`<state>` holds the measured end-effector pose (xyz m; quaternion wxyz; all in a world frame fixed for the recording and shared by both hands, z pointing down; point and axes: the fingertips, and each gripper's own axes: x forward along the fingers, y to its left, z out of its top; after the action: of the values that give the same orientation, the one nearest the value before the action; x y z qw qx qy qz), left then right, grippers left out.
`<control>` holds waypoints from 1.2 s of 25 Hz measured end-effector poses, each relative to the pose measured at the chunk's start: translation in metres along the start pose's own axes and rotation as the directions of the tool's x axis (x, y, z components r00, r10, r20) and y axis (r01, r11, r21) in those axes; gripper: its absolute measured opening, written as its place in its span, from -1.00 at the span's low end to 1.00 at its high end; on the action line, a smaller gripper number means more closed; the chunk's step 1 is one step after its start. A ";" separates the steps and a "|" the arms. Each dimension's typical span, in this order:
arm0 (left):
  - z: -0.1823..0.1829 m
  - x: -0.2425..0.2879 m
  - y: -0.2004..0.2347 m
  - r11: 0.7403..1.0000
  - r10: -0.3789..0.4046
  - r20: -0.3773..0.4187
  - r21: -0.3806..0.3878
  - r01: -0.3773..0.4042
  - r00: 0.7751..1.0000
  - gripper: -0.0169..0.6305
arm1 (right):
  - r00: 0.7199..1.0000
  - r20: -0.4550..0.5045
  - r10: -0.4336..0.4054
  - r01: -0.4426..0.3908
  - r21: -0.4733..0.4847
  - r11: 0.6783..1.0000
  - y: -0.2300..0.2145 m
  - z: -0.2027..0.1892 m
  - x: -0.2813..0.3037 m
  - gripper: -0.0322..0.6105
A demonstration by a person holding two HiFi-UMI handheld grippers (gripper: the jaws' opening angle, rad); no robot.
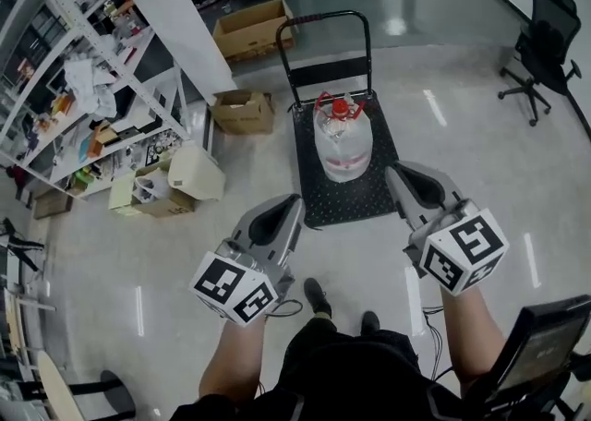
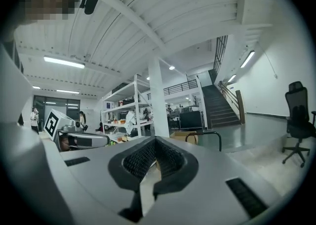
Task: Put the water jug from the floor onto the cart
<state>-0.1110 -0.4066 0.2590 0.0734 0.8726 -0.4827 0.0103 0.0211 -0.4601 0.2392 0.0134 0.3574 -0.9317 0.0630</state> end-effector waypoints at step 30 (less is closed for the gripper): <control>-0.075 -0.342 -0.283 0.998 -0.055 0.010 0.000 0.055 0.998 -0.97 | 1.000 0.008 -0.017 0.017 -0.008 1.000 0.295 -0.070 -0.350 -0.90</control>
<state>-0.0507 0.0394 0.2693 0.0713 0.8857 -0.4587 0.0037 0.0835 -0.0014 0.2521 0.0116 0.3654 -0.9290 0.0575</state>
